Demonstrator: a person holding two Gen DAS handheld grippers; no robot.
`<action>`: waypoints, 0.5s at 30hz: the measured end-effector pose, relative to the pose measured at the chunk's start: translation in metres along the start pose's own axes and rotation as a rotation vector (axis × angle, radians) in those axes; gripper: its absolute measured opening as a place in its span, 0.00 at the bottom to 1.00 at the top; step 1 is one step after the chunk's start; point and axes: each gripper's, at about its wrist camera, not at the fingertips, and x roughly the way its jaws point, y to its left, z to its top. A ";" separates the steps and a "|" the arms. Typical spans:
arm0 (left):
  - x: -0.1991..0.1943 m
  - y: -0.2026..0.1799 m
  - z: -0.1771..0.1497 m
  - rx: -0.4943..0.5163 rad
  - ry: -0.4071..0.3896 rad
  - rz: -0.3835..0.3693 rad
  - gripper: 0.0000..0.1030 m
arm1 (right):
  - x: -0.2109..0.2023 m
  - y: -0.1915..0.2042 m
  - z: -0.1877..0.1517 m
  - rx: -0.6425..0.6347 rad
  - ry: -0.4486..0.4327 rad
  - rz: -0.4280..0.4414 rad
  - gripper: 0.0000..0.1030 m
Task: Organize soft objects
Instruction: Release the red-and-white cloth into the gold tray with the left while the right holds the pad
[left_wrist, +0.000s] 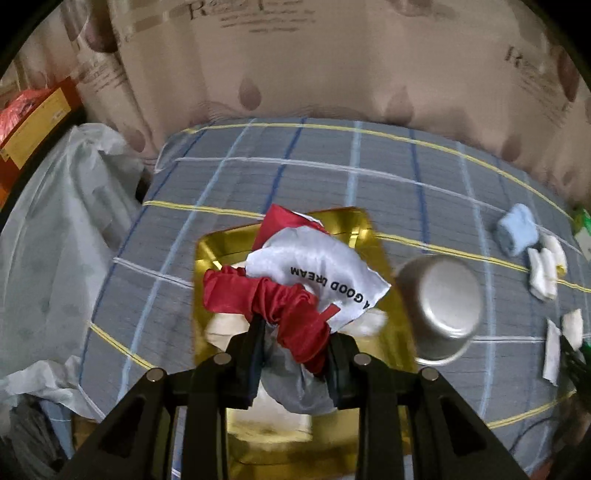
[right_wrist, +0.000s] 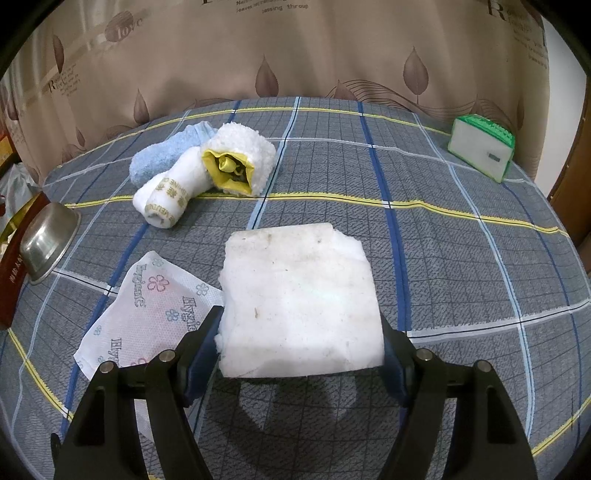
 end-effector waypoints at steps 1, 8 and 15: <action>0.004 0.007 0.001 -0.008 0.005 0.008 0.27 | 0.000 0.000 0.000 -0.001 0.000 -0.001 0.70; 0.040 0.030 0.010 -0.061 0.064 0.027 0.29 | -0.001 0.001 0.000 -0.003 0.001 -0.006 0.70; 0.058 0.036 0.016 -0.067 0.084 0.000 0.44 | -0.001 0.000 0.000 -0.005 0.002 -0.009 0.70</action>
